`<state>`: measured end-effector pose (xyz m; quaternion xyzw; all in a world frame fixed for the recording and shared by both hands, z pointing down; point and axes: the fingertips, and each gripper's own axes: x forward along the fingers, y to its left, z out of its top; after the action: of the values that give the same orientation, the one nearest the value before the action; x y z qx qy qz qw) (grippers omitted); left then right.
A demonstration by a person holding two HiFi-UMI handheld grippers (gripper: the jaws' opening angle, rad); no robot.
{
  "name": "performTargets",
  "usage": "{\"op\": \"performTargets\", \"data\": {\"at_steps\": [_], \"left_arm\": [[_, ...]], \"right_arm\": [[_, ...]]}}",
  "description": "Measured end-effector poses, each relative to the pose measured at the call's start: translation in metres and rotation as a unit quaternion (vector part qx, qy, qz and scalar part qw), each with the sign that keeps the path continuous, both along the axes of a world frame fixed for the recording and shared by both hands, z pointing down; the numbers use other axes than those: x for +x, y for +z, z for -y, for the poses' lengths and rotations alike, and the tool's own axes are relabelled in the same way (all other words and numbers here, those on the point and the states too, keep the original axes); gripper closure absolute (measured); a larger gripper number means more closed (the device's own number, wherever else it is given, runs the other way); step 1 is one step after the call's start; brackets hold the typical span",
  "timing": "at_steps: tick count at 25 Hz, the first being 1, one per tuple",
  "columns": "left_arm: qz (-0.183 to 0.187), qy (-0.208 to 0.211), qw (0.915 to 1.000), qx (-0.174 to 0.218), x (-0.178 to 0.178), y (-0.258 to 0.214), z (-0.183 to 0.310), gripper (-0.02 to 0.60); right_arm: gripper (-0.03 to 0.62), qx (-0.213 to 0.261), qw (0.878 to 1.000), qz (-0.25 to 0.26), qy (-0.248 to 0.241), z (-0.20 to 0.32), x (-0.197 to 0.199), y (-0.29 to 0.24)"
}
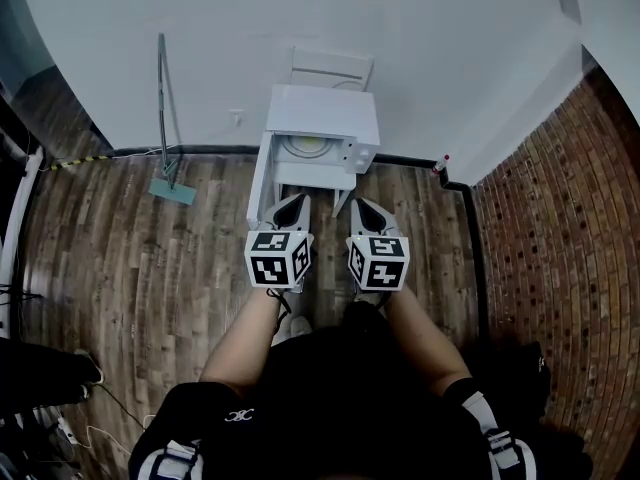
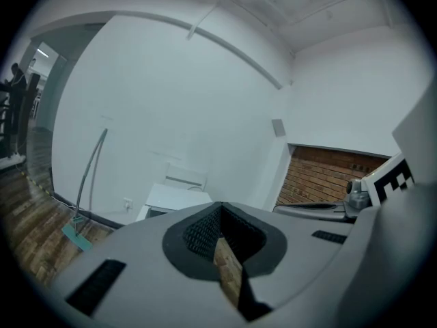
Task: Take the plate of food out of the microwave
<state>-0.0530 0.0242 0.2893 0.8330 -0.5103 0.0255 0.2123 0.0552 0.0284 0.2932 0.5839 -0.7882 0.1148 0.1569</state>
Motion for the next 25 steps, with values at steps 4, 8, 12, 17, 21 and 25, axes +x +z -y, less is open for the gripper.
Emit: {"op": "performTargets", "data": {"at_steps": [4,8,12,17,21,25], "left_arm": [[0.006,-0.007,0.9999,0.007,-0.007,-0.001,0.008,0.583],[0.011,-0.02,0.9997,0.004,-0.015,0.002,0.023,0.583],[0.024,-0.037,0.999,0.006,-0.02,0.004,0.047,0.583],[0.036,-0.057,0.9977,0.0,-0.02,0.007,0.086,0.583],[0.042,-0.081,0.9958,-0.011,-0.015,0.015,0.123,0.583],[0.051,-0.105,0.9929,-0.021,-0.009,0.024,0.158,0.583]], "right_arm": [[0.588,-0.004,1.0,0.001,-0.002,0.016,-0.002,0.006],[0.588,-0.003,1.0,0.006,-0.012,0.035,-0.007,0.007],[0.588,-0.008,1.0,0.006,-0.029,0.064,-0.01,0.018],[0.588,-0.013,0.999,0.015,-0.049,0.109,-0.009,0.025],[0.588,-0.019,0.997,0.01,-0.077,0.155,-0.007,0.034],[0.588,-0.024,0.994,-0.002,-0.105,0.198,-0.001,0.045]]}}
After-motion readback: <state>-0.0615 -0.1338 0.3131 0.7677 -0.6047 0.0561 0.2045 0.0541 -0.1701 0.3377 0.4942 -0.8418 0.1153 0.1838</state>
